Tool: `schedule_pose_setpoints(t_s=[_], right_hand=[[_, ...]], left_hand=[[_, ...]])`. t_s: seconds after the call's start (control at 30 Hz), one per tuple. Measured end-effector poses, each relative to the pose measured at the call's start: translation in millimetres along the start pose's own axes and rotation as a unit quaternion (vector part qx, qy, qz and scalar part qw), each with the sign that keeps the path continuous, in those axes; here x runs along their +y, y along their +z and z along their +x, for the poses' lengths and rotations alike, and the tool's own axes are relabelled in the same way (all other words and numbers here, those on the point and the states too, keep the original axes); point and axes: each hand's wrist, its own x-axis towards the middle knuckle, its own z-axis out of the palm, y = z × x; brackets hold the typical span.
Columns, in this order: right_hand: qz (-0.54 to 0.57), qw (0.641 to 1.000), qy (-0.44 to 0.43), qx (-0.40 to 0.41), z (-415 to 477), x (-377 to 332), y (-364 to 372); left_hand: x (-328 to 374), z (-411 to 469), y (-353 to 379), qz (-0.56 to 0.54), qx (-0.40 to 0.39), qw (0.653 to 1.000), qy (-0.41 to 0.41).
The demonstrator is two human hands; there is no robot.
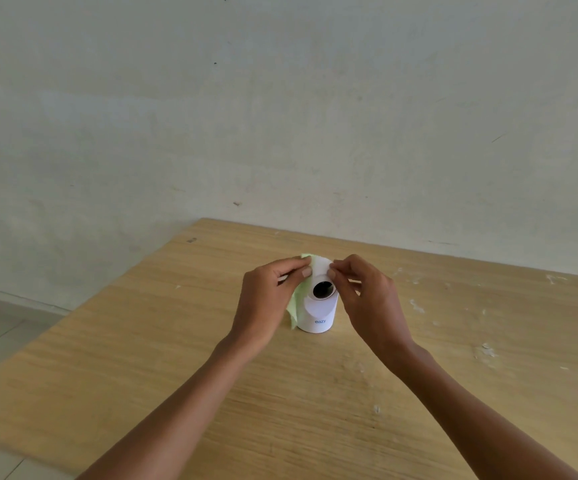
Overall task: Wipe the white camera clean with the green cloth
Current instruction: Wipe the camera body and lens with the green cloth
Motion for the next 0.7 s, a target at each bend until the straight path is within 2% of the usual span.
schedule_pose_setpoints(t_s=[0.1, 0.17, 0.33, 0.53, 0.7], right_hand=[[0.006, 1.000, 0.003, -0.002, -0.1, 0.2, -0.7], [0.005, 1.000, 0.000, -0.002, -0.4, 0.2, -1.3], [0.004, 1.000, 0.001, -0.002, -0.4, -0.6, -2.1], [0.022, 1.000, 0.004, -0.005, -2.1, -3.3, -3.1], [0.014, 1.000, 0.004, -0.007, -2.2, -2.1, -3.2]], left_hand=[[4.0, -4.6, 9.8, 0.042, 0.014, 0.997, 0.067], [-0.8, -15.8, 13.8, 0.056, 0.043, 0.994, 0.080], [-12.3, -32.1, 13.9, 0.037, 0.083, 0.996, 0.007], [5.3, -18.3, 16.8, 0.019, 0.057, 0.998, 0.021], [4.0, -29.0, 23.3, -0.022, 0.104, 0.994, -0.026]])
